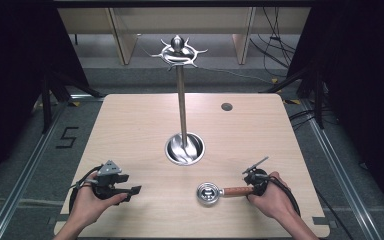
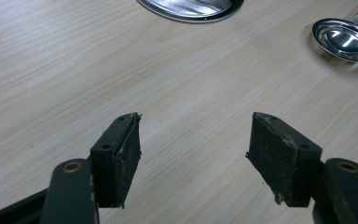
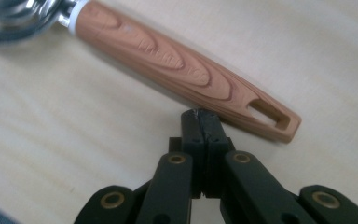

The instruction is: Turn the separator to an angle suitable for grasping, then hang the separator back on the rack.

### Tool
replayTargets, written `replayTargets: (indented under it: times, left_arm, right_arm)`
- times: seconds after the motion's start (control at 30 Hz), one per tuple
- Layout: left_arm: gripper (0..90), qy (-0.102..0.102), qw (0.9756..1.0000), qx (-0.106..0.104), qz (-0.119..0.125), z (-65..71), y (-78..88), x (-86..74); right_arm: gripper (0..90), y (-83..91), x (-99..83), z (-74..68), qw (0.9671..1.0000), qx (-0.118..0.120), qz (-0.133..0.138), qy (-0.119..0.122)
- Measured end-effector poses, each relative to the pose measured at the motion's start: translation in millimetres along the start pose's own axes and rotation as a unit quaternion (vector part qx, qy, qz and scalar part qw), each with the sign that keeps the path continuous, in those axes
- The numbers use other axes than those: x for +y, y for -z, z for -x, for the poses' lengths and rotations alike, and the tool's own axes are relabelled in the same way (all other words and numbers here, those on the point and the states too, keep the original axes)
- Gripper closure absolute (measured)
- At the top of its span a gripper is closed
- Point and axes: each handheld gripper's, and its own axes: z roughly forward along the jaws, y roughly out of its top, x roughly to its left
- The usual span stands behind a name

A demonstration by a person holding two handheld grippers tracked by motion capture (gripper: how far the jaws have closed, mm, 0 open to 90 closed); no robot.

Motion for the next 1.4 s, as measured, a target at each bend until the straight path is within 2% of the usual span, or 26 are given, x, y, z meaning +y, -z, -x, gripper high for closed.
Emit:
replayTargets:
  times: [0.03,0.07,0.13,0.17,0.2,0.33,0.37,0.5,0.6,0.67,0.7,0.77,0.87,0.9,0.93,0.97,1.0,1.03,1.1,1.17,1.2,1.23,1.27,1.33,1.4]
  left_arm:
    - [33.1,0.001,1.0,0.002,0.001,-0.1,-0.2,-0.2]
    - [33.1,0.001,1.0,0.001,0.002,-0.1,-0.1,-0.4]
    - [33.1,0.001,1.0,0.002,0.002,-0.2,0.2,-0.5]
    - [33.1,0.001,1.0,0.002,0.002,-0.2,0.2,-0.5]
    - [33.1,0.002,1.0,0.001,0.002,-0.4,0.4,-0.3]
    - [33.1,0.003,1.0,0.0,0.002,-0.7,0.1,-0.3]
    - [33.1,0.002,1.0,0.001,0.001,-1.0,0.1,-0.3]
    - [33.1,0.005,1.0,0.001,0.001,-1.6,0.2,0.0]
    - [33.1,0.006,1.0,-0.001,0.0,-2.4,-0.6,0.2]
    - [33.1,0.007,1.0,0.002,0.0,-2.6,-1.4,0.4]
    - [33.1,0.006,1.0,0.002,-0.001,-2.7,-1.6,0.5]
    - [33.1,0.005,1.0,0.001,0.0,-2.3,-1.9,0.4]
    - [33.1,0.007,1.0,-0.001,-0.001,-3.0,-2.3,0.7]
    - [33.1,0.009,1.0,-0.002,0.0,-3.2,-2.7,0.7]
    - [33.1,0.014,0.9999,-0.006,0.002,-3.1,-2.9,0.5]
    - [33.1,0.015,0.9999,-0.006,0.0,-3.6,-3.2,0.3]
    - [33.1,0.014,0.9999,-0.004,-0.003,-4.5,-3.9,0.1]
    - [33.2,0.015,0.9999,-0.007,-0.003,-4.6,-4.1,0.1]
    - [33.2,0.013,0.9999,-0.004,-0.005,-4.6,-4.7,0.2]
    - [33.2,0.013,0.9999,-0.005,-0.001,-3.3,-4.3,-0.1]
    - [33.2,0.011,0.9999,-0.005,-0.003,-3.1,-3.8,0.1]
    - [33.2,0.011,0.9999,-0.002,0.0,-2.3,-3.2,-0.3]
    - [33.2,0.011,0.9999,-0.003,0.001,-2.8,-3.6,-0.8]
    - [33.2,0.012,0.9999,-0.003,-0.002,-4.2,-3.4,-1.2]
    - [33.3,0.016,0.9999,0.0,-0.001,-4.6,-3.6,-0.8]
  right_arm:
    - [90.0,-1.6,5.0,1.3,1.0,-0.002,0.005,-0.005]
    - [90.0,-2.3,9.5,4.0,1.0,-0.004,0.005,0.0]
    - [90.0,-3.5,18.1,4.5,0.9999,-0.011,-0.002,-0.009]
    - [90.0,-5.7,21.3,7.2,0.9999,-0.009,0.008,-0.003]
    - [90.0,-5.8,25.6,10.2,0.9999,-0.014,0.005,0.009]
    - [90.0,-9.2,43.5,13.4,0.9997,-0.02,0.011,0.002]
    - [90.0,-11.0,46.0,15.0,0.9996,-0.022,0.017,0.012]
    - [90.0,-15.1,62.2,11.9,0.9996,-0.022,0.019,0.0]
    - [90.0,-17.5,73.1,8.0,0.9991,-0.023,0.033,-0.012]
    - [90.0,-19.5,79.4,6.0,0.999,-0.024,0.037,-0.009]
    - [90.0,-20.4,82.1,4.6,0.9991,-0.006,0.04,-0.015]
    - [90.0,-24.7,86.1,3.2,0.9986,0.001,0.053,-0.008]
    - [90.0,-25.3,88.4,-1.5,0.9977,-0.02,0.063,0.016]
    - [90.0,-25.2,90.0,-5.4,0.9974,-0.017,0.07,0.0]
    - [90.0,-24.7,89.8,-5.2,0.9969,-0.009,0.077,0.01]
    - [90.0,-25.0,89.9,-7.3,0.9966,-0.015,0.081,0.004]
    - [90.0,-24.8,89.0,-5.3,0.9958,-0.014,0.088,0.019]
    - [90.0,-23.1,88.5,-7.4,0.9954,-0.01,0.095,0.004]
    - [84.1,-20.8,88.5,-7.4,0.9955,-0.011,0.094,-0.004]
    - [77.1,-17.2,87.8,-7.7,0.9952,-0.01,0.094,-0.027]
    - [74.7,-15.5,87.3,-5.6,0.9937,-0.012,0.109,-0.024]
    - [70.5,-13.2,86.7,-5.6,0.993,-0.016,0.113,-0.031]
    - [63.8,-10.8,86.1,-4.8,0.9922,-0.014,0.119,-0.033]
    - [58.6,-6.8,85.8,-6.5,0.9923,-0.014,0.11,-0.055]
    - [53.8,-6.2,86.5,-7.3,0.993,-0.018,0.102,-0.055]
